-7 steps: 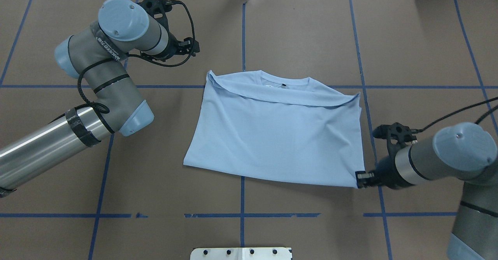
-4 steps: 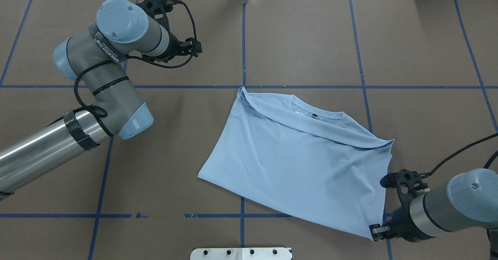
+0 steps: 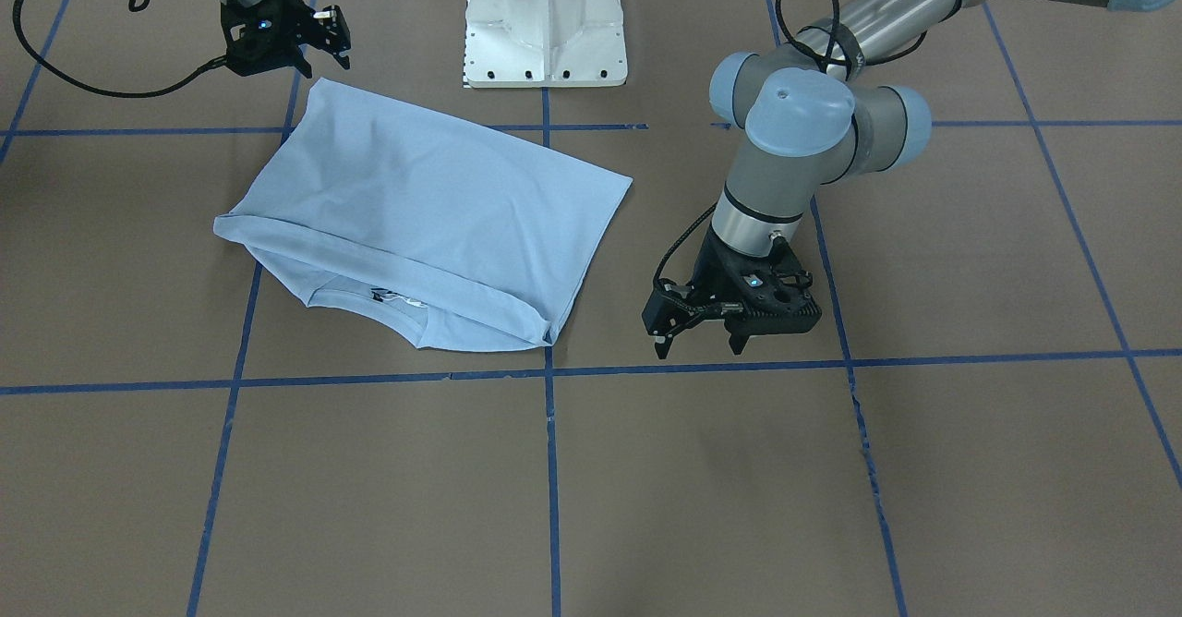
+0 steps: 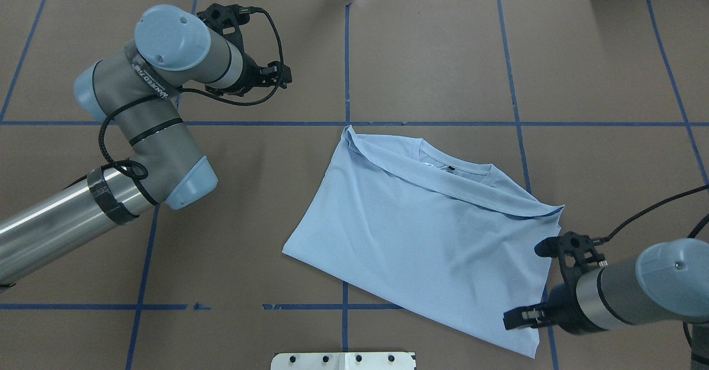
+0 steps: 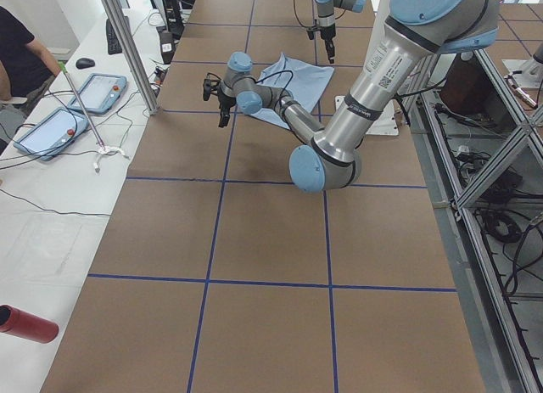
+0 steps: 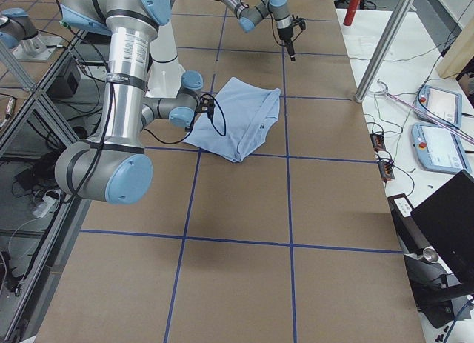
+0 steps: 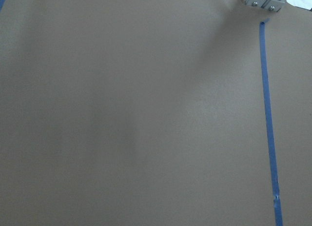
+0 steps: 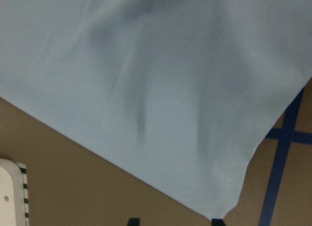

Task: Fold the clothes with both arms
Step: 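Release and raise the right gripper while the left gripper nears the corner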

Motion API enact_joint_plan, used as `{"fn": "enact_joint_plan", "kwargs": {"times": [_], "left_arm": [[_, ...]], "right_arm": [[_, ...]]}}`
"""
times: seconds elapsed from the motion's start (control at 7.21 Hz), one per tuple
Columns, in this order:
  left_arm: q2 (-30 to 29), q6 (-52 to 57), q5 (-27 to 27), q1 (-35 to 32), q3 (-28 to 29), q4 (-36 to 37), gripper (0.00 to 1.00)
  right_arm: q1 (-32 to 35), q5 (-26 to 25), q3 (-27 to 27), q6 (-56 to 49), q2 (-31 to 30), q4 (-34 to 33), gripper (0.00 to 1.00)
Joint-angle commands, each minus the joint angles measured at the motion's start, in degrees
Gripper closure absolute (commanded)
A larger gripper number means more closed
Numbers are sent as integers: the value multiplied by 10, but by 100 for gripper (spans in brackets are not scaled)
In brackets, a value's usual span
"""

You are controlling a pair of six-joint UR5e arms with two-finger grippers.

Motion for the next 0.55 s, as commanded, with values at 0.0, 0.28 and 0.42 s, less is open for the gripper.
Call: {"fn": "enact_joint_plan", "kwargs": {"times": [0.0, 0.28, 0.42], "left_arm": [[44, -3, -2, 24, -57, 3, 1], [88, -65, -2, 79, -108, 14, 1], [95, -123, -1, 113, -125, 22, 1]], "right_arm": [[120, 1, -24, -70, 70, -4, 0], [174, 15, -49, -121, 83, -42, 0], [203, 22, -74, -121, 110, -53, 0]]}}
